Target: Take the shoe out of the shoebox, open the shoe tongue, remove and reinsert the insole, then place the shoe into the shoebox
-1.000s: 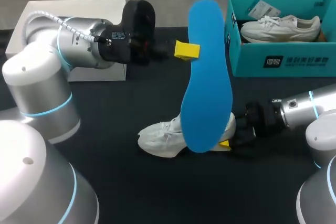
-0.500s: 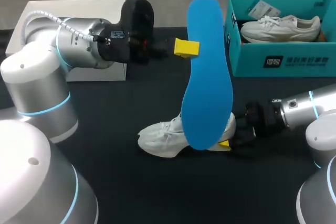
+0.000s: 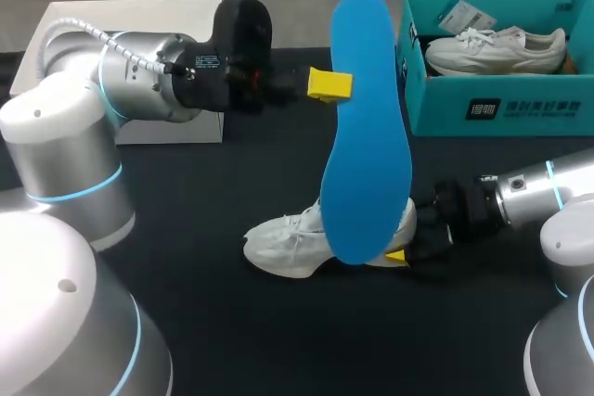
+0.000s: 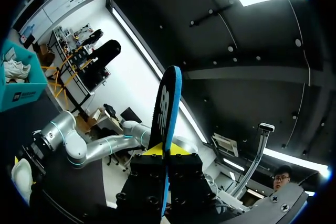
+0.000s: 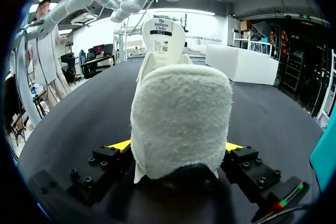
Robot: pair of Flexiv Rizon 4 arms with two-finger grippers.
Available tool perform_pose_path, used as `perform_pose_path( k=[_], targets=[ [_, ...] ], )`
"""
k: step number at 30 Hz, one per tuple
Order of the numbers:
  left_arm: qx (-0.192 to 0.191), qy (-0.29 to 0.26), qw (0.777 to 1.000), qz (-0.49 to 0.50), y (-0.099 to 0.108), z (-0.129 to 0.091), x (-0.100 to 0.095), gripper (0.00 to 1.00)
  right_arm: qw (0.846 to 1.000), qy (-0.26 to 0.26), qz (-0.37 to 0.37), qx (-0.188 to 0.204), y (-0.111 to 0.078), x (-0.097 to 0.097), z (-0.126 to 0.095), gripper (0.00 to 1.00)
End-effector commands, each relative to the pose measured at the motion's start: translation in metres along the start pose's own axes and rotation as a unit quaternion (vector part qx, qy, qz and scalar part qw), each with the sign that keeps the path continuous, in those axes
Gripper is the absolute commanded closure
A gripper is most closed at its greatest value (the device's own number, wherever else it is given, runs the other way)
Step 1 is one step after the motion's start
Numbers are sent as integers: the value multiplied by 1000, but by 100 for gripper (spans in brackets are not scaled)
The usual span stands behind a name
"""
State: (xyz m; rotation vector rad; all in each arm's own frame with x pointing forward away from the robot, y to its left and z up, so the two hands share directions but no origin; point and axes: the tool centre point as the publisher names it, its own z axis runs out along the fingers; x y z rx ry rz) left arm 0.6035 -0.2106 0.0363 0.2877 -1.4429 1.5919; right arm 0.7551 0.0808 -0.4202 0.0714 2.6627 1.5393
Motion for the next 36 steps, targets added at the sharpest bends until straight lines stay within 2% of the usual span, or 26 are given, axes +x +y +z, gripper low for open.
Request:
perform_pose_path(
  k=[1, 13, 21, 36],
  targets=[
    [1, 0, 1000, 0, 1, 0, 0, 100, 1000, 7, 1, 20, 7, 0, -6, 0],
    [1, 0, 1000, 0, 1, 0, 0, 100, 994, 28, 18, 105, 26, 4, -27, 0],
    [1, 0, 1000, 0, 1, 0, 0, 100, 971, 49, 69, 226, 39, 3, -37, 0],
    [1, 0, 1000, 0, 1, 0, 0, 100, 940, 31, 61, 333, 62, 6, -49, 0]
  ],
)
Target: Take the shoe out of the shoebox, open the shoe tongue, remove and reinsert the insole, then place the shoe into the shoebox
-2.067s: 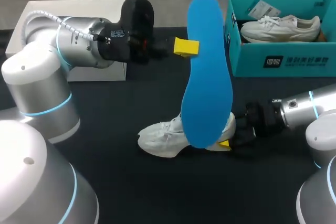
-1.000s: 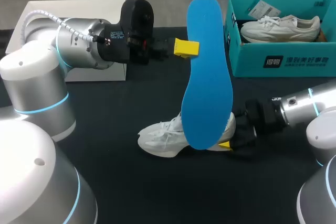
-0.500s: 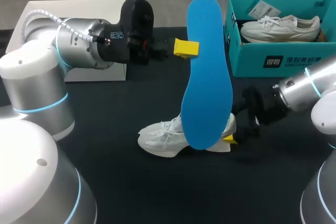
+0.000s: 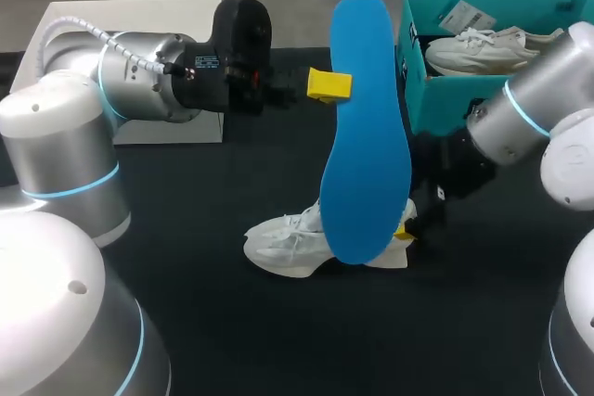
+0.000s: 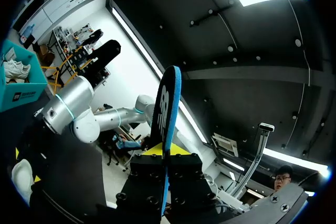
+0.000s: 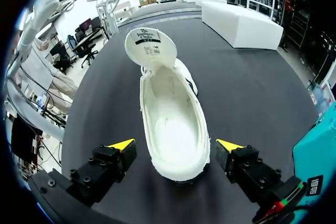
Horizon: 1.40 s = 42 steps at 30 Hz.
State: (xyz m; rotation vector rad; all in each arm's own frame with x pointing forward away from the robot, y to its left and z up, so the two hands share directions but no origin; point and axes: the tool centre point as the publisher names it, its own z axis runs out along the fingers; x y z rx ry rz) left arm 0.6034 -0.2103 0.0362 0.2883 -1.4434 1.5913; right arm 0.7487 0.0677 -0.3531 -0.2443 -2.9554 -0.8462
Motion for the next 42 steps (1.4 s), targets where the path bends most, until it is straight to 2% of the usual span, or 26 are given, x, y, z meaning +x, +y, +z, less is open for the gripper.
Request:
perform_pose_path(
  k=[1, 7, 10, 18, 32, 42],
  targets=[
    [1, 0, 1000, 1, 1, 1, 0, 100, 995, 1, -9, 97, 9, 4, -10, 0],
    [1, 0, 1000, 1, 1, 1, 0, 100, 989, 13, -24, 149, 13, 4, -16, 0],
    [1, 0, 1000, 1, 1, 1, 0, 100, 987, 14, -27, 157, 15, 5, -16, 0],
    [1, 0, 1000, 1, 1, 1, 0, 100, 977, 8, -30, 213, 22, 7, -15, 0],
    [1, 0, 1000, 1, 1, 1, 0, 100, 974, -16, -35, 224, 23, 9, -20, 0],
    [1, 0, 1000, 1, 1, 1, 0, 100, 972, -13, -35, 232, 25, 8, -19, 0]
  ],
)
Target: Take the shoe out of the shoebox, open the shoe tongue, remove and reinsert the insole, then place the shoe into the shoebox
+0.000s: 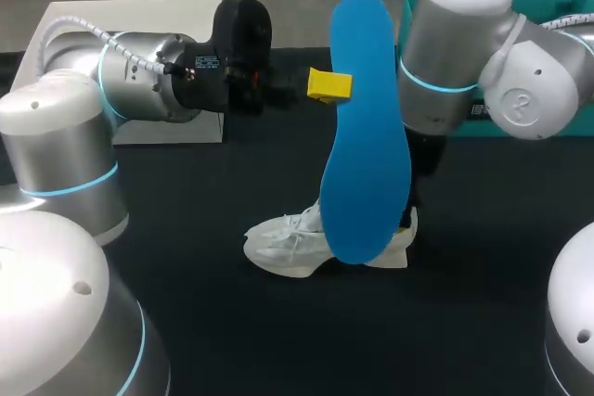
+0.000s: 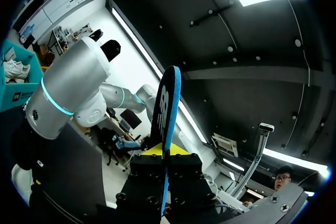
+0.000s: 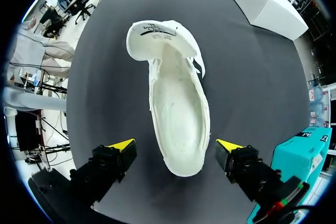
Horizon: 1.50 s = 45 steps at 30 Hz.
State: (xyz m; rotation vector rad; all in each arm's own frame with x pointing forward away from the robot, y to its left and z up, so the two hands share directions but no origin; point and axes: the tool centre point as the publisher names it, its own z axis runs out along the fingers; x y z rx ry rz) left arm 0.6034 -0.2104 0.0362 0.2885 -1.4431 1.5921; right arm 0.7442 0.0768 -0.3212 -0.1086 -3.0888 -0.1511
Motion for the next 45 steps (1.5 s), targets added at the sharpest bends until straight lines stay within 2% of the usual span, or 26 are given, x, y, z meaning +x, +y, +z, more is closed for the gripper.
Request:
perform_pose_path(
  k=[1, 29, 35, 40, 45],
  targets=[
    [1, 0, 1000, 0, 1, 0, 0, 100, 1000, 2, 9, 5, 2, -1, 2, 0],
    [1, 0, 1000, 0, 1, 0, 0, 100, 1000, 2, 9, 5, 2, -1, 2, 0],
    [1, 0, 1000, 0, 1, 0, 0, 100, 1000, -2, -18, 18, 7, -19, -2, 0],
    [1, 0, 1000, 0, 1, 0, 0, 100, 999, 0, -36, 26, 29, -40, 4, 0],
    [1, 0, 1000, 0, 1, 0, 0, 100, 998, -1, -49, 38, 45, -52, 16, 0]
  ],
)
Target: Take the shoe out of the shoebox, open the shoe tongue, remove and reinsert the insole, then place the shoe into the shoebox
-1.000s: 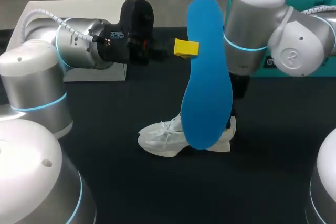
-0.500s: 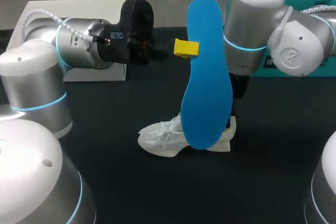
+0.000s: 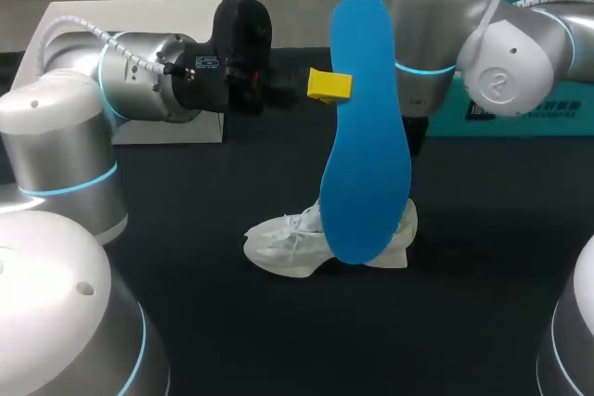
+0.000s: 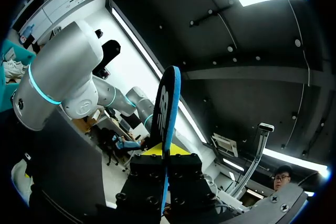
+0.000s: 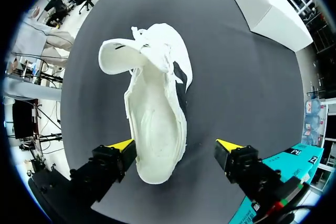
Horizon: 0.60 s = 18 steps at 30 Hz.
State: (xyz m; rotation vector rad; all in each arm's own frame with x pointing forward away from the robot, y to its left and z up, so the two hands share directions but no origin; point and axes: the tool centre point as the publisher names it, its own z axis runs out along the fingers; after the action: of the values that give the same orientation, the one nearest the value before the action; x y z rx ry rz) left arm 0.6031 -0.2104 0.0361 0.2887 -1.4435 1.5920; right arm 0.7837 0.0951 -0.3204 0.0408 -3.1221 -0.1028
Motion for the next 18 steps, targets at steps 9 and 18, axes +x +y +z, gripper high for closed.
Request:
perform_pose_path(
  k=[9, 18],
  targets=[
    [1, 0, 1000, 0, 0, 0, 0, 100, 1000, 17, -2, 9, 35, -18, 36, 0],
    [1, 0, 1000, 0, 0, 0, 0, 100, 1000, 29, -7, 0, 44, -21, 51, 0]
  ],
)
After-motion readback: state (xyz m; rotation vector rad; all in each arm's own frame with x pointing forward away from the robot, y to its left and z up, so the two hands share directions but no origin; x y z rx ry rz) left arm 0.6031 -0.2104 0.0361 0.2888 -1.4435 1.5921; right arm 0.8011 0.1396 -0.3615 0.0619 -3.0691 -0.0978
